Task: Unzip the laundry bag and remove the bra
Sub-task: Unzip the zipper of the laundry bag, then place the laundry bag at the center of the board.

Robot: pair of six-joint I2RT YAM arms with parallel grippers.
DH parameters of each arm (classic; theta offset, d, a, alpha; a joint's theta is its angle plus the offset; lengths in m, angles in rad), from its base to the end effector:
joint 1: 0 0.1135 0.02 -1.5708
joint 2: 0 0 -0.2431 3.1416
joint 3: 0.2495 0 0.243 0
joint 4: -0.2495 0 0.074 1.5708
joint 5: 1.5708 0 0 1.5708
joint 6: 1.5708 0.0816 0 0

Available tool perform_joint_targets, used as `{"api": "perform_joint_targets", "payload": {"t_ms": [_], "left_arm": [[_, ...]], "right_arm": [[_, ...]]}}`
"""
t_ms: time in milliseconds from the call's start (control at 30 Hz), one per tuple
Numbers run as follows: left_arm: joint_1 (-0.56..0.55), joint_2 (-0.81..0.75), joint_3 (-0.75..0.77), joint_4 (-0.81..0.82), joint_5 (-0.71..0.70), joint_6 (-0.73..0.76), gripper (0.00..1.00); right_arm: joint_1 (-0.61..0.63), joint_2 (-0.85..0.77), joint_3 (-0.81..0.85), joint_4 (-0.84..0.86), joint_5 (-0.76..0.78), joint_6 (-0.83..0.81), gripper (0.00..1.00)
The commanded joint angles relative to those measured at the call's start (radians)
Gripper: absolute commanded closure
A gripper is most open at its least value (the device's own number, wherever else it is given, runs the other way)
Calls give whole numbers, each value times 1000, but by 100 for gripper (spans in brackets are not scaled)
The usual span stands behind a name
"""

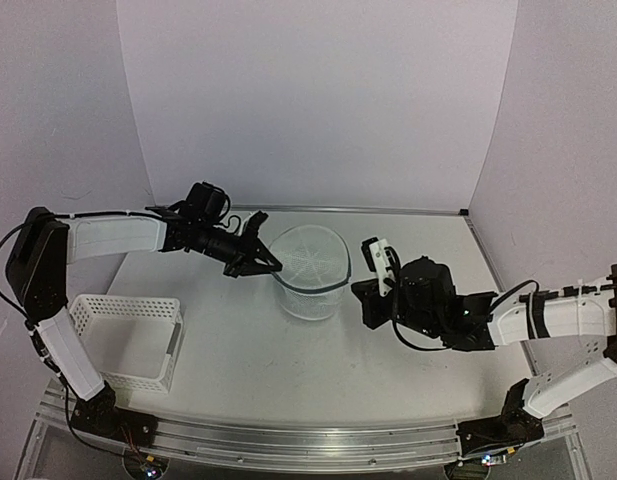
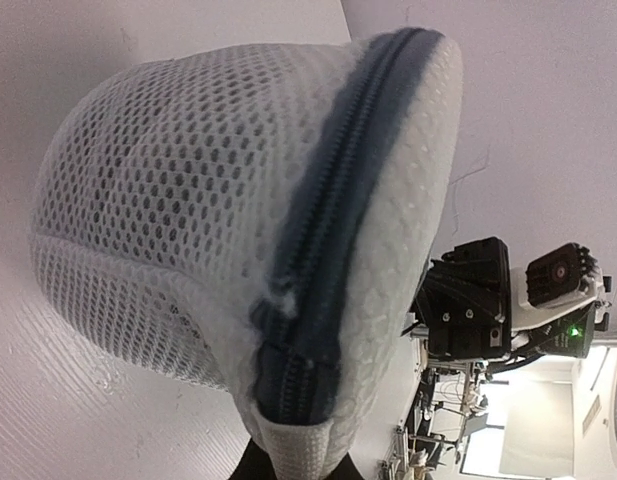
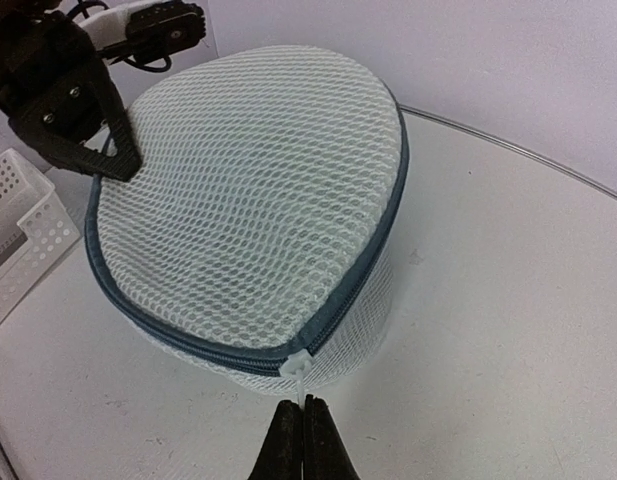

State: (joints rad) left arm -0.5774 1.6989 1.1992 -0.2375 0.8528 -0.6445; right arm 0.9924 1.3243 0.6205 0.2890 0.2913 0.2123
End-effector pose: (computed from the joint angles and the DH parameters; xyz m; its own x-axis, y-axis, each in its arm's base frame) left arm 0.2857 -0.2595 0.2086 -0.9467 0.1450 -0.2877 0.3221 0.4178 -0.8495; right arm 0.1936 0.2537 0.1813 -0.3541 -0.1732 -0.9190 -0.5972 0.7982 0.0797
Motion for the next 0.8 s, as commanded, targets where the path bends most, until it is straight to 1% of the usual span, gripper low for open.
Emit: {"api": "perform_joint_targets", "payload": {"t_ms": [0, 267, 400, 500, 567, 667, 767], "left_arm": [[42, 46, 111, -17, -32, 53, 93], [60, 140, 191, -45, -16, 74, 88], [73, 168, 223, -84, -45, 100, 82], [82, 169, 239, -136, -103, 126, 76], [88, 155, 236, -162, -137, 133, 69], [94, 122, 232, -203, -213, 148, 54], [94, 83, 221, -232, -269, 156, 43]], "right_arm": [[49, -6, 7, 24, 8, 46, 100], [97, 144, 91, 30, 12, 139, 100], [101, 200, 130, 29, 18, 173, 100], [102, 229, 154, 29, 8, 185, 100], [106, 244, 168, 31, 4, 184, 100], [111, 259, 189, 36, -7, 184, 100], [111, 278, 209, 36, -16, 196, 100]]}}
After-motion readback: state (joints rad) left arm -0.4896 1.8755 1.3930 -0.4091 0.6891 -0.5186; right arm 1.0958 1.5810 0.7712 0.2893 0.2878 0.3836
